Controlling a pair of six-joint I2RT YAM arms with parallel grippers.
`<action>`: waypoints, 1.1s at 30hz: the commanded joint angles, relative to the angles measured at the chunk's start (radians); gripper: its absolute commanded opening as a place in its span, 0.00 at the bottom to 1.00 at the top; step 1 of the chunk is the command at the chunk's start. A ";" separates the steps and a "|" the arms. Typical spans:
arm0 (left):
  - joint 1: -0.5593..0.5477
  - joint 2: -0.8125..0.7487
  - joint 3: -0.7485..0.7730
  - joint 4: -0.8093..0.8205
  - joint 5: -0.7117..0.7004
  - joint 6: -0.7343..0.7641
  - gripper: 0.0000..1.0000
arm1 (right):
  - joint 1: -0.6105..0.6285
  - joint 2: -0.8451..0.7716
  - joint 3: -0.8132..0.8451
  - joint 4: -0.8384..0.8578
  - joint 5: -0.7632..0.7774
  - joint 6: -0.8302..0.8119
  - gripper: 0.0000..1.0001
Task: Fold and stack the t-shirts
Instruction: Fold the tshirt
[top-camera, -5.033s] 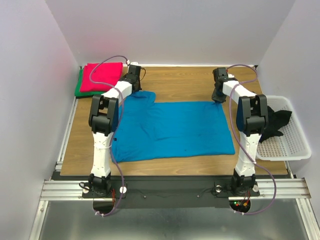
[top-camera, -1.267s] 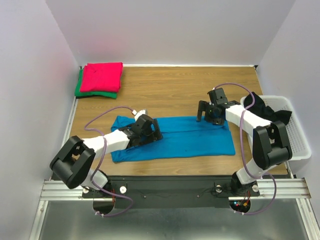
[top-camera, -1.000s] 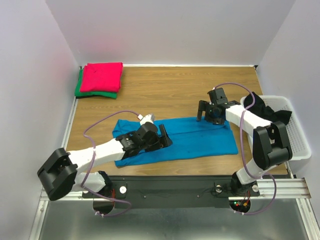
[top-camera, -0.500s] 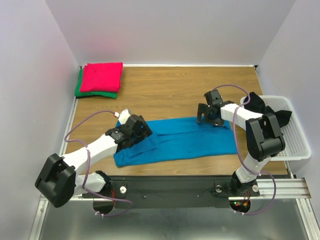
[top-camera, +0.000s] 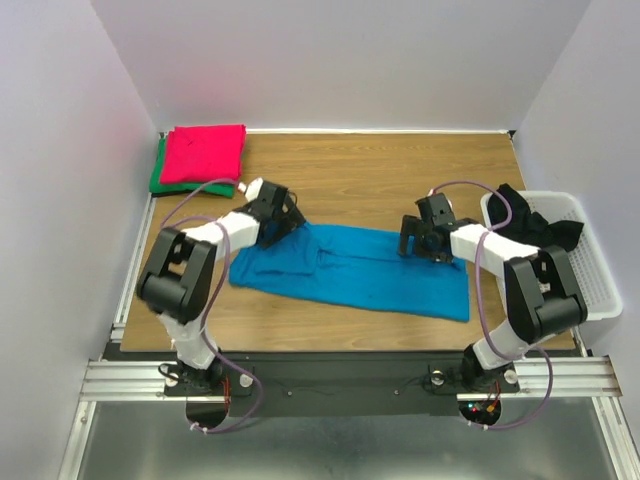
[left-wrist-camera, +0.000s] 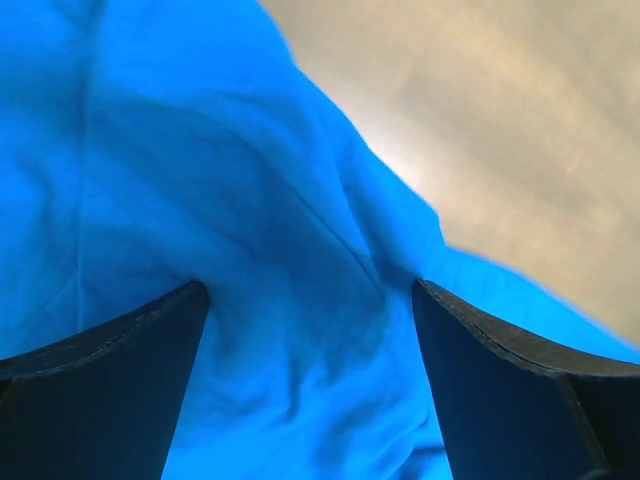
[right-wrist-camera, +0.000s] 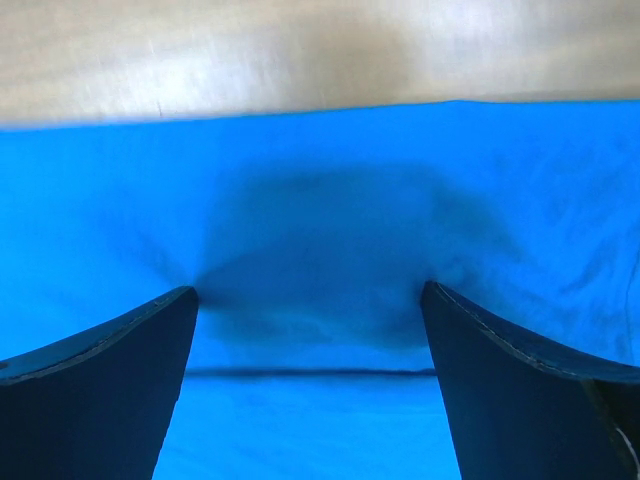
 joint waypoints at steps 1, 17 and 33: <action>0.040 0.219 0.182 -0.100 0.027 0.104 0.97 | 0.069 -0.074 -0.105 -0.027 -0.040 0.060 1.00; 0.045 0.984 1.440 -0.384 0.276 0.154 0.96 | 0.643 -0.312 -0.411 0.174 -0.155 0.441 1.00; 0.058 1.027 1.505 -0.287 0.332 0.166 0.99 | 0.959 -0.044 -0.219 0.274 -0.115 0.495 1.00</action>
